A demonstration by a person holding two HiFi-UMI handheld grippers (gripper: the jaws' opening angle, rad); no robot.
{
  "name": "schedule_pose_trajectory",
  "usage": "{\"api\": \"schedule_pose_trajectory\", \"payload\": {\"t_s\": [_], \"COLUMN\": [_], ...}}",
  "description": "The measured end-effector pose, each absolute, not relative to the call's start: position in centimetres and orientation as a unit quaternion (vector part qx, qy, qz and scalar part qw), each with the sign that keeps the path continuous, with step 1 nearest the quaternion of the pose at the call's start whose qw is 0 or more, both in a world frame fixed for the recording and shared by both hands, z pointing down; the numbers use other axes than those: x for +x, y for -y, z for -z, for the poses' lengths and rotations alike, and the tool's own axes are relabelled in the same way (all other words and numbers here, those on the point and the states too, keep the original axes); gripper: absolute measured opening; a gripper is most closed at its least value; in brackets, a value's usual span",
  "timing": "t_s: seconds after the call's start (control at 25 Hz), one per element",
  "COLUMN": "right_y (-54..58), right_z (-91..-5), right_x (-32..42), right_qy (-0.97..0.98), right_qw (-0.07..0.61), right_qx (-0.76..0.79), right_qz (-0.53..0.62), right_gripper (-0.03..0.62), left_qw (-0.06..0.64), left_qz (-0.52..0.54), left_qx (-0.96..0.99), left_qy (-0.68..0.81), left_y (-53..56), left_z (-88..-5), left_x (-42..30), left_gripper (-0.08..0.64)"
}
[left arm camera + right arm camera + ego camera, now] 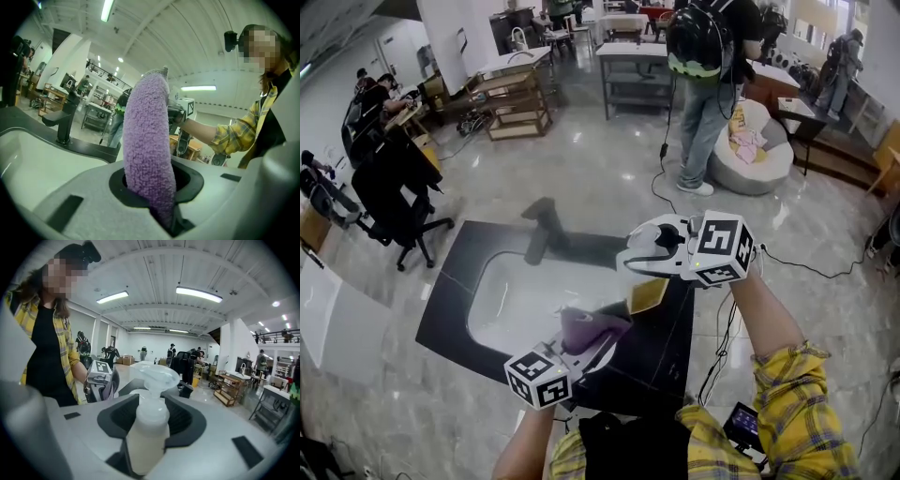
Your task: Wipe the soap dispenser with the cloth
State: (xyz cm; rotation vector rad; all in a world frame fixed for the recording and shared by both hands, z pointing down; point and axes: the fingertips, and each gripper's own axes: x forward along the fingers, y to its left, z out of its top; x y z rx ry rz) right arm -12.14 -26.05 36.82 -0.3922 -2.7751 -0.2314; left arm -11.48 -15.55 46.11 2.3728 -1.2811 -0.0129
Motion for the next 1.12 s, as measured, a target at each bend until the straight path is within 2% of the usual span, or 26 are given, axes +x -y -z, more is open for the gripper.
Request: {"api": "schedule_pose_trajectory", "payload": {"t_s": [0.48, 1.12], "right_y": [28.6, 31.1], "right_z": [-36.8, -37.0], "right_x": [-10.7, -9.2], "right_qy": [0.984, 0.949], "right_qw": [0.169, 0.179], "right_qx": [0.032, 0.26], "right_qz": [0.052, 0.002], "right_gripper": [0.161, 0.161], "left_qw": [0.231, 0.234], "left_qz": [0.02, 0.024], "left_qx": [0.866, 0.865], "left_qy": [0.444, 0.443], "left_y": [17.6, 16.8], "left_z": [-46.0, -46.1], "left_x": [-9.6, -10.5], "left_gripper": [0.057, 0.057]}}
